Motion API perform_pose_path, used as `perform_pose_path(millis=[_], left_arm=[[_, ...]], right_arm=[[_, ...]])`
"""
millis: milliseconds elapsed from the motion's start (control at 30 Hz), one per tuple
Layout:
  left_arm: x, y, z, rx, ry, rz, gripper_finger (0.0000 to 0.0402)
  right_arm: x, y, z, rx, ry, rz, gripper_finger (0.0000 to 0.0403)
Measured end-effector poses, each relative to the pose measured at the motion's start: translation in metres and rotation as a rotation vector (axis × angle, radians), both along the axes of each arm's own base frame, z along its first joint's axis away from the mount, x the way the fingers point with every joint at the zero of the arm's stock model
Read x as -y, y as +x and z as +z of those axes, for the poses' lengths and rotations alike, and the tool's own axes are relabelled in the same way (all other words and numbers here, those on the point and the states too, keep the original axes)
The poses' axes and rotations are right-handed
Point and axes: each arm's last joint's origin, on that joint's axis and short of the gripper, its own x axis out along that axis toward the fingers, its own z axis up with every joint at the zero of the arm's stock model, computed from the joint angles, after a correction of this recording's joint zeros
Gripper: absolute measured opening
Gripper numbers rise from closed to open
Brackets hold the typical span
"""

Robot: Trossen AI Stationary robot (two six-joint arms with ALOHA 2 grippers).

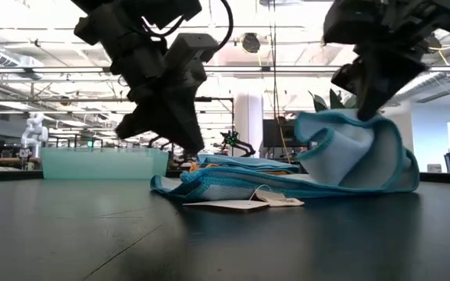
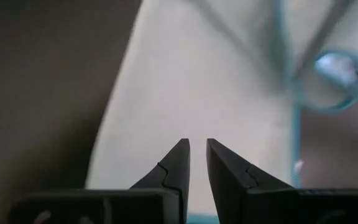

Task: Fold microfiber towels
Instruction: Fold the light blue microfiber towel

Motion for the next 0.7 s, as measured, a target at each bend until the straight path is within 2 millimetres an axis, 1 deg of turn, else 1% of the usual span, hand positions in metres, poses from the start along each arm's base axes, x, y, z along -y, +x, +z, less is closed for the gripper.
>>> perform_pose_path(millis=[100,267,367,467,600,700], left_arm=[[0.006,0.008,-0.003,0.067,0.02,0.006,0.0056],[0.015,0.012,-0.032,0.002,0.0,0.03,0.0055],[0.019,0.015,-0.042,-0.007,-0.018,0.03,0.0055],[0.021,0.015,-0.045,-0.017,-0.025,0.023,0.0055],[0.021,0.015,-0.045,-0.019,-0.024,0.016,0.0055],[0.02,0.015,-0.046,-0.021,-0.02,0.019,0.0055]], right_arm=[[0.001,0.003,0.001,0.038,-0.029,-0.04,0.0],[0.006,0.003,0.004,0.074,-0.105,-0.151,0.0],[0.013,-0.002,0.008,0.089,-0.152,-0.27,0.0],[0.024,-0.013,0.011,0.045,-0.171,-0.423,0.0],[0.036,-0.041,0.012,-0.116,-0.221,-0.632,0.0],[0.038,-0.059,0.016,-0.205,-0.22,-0.721,0.0]])
